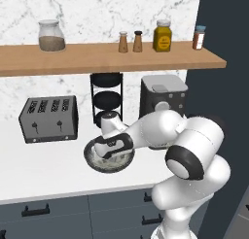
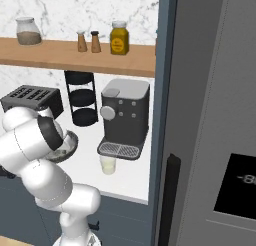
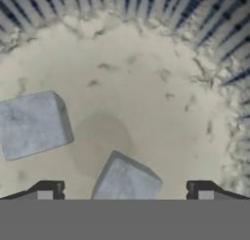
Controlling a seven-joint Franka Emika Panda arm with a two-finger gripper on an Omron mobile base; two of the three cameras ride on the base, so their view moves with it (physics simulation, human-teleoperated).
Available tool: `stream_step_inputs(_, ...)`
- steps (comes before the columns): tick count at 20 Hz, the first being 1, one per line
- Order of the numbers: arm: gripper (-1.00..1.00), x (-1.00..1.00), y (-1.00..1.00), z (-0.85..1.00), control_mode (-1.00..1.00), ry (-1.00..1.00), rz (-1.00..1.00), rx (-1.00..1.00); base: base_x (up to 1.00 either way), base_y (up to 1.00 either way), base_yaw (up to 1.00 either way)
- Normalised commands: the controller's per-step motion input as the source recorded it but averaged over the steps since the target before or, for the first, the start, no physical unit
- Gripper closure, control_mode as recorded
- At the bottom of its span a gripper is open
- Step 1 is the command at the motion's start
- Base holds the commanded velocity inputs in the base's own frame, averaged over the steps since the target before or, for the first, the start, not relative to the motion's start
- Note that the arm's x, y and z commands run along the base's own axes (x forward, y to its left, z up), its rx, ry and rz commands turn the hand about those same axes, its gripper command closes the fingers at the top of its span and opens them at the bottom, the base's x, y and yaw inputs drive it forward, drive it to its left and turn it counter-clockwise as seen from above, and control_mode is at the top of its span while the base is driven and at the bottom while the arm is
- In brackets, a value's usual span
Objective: Grab a lemon wedge from the fridge and one ice cube from the ice bowl, and put them in the glass of lemonade.
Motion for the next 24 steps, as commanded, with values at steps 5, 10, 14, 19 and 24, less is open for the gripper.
stream_step_inputs(5, -1.0, 0.0, 0.0, -0.15, -1.0, 0.0, 0.0, 0.0, 0.0, 0.0, 0.0)
stream_step_inputs(10, -1.0, 0.0, 0.0, -0.11, -1.0, 0.0, 0.0, 0.0, 0.0, 0.0, 0.0)
stream_step_inputs(14, -1.0, 0.0, 0.0, 0.0, -1.0, 0.0, 0.0, 0.0, 0.0, 0.0, 0.0)
stream_step_inputs(19, 1.0, 0.0, 0.0, 0.0, -1.0, 0.0, 0.0, 0.0, 0.0, 0.0, 0.0)
stream_step_inputs(24, 1.0, 0.0, 0.0, 0.0, -1.0, 0.0, 0.0, 0.0, 0.0, 0.0, 0.0)
